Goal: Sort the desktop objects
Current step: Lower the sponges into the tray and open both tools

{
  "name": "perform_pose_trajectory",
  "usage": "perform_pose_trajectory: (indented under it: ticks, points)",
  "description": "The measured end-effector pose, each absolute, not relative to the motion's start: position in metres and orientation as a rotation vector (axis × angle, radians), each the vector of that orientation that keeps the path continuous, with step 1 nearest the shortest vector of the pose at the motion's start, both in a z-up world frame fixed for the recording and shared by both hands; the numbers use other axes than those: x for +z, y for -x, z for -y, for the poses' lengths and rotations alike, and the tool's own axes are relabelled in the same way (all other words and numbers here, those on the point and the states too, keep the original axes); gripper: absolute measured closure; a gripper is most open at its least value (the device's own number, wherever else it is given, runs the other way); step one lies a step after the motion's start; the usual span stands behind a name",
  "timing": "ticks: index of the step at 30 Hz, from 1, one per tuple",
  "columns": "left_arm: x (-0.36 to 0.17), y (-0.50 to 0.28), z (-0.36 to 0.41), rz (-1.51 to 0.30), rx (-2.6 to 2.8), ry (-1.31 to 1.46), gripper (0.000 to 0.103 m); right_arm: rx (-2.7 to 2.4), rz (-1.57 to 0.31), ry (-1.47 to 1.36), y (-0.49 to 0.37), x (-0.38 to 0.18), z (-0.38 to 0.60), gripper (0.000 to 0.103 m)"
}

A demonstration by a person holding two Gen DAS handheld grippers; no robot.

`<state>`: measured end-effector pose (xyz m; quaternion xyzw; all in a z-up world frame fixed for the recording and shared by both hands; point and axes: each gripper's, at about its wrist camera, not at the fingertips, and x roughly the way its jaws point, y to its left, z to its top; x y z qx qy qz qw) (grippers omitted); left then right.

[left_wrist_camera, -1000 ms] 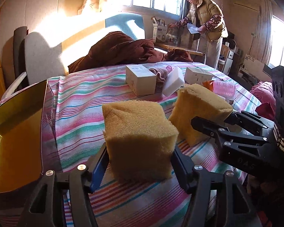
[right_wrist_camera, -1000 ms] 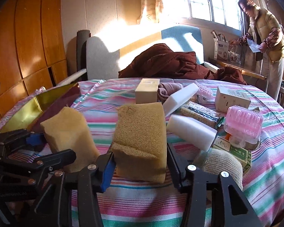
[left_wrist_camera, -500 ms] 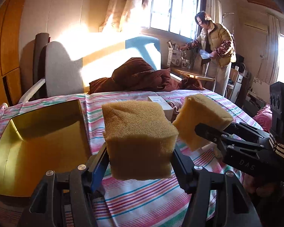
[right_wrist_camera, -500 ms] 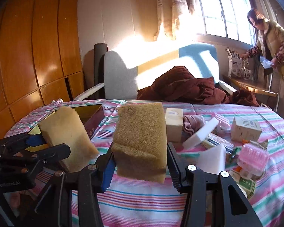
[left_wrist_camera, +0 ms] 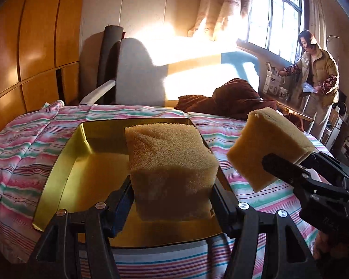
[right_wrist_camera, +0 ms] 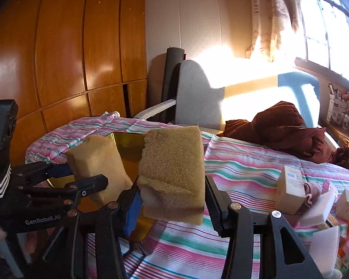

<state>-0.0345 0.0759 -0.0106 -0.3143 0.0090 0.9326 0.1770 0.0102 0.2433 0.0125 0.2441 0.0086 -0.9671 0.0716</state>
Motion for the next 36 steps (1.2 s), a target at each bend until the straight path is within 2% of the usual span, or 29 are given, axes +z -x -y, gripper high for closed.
perform_pose_trajectory:
  ticks: [18,29,36]
  points:
    - [-0.012,0.086,-0.037,-0.073,2.772,0.979,0.039,-2.853,-0.018,-1.010,0.084,-0.008,-0.213,0.052]
    - [-0.017,0.164,-0.031,-0.066,2.735,1.148,0.039,-2.816,0.009,-1.235,0.156,-0.023,-0.212,0.052]
    - [-0.033,0.205,-0.042,-0.183,2.719,1.255,0.039,-2.767,-0.004,-1.334,0.183,-0.034,-0.206,0.051]
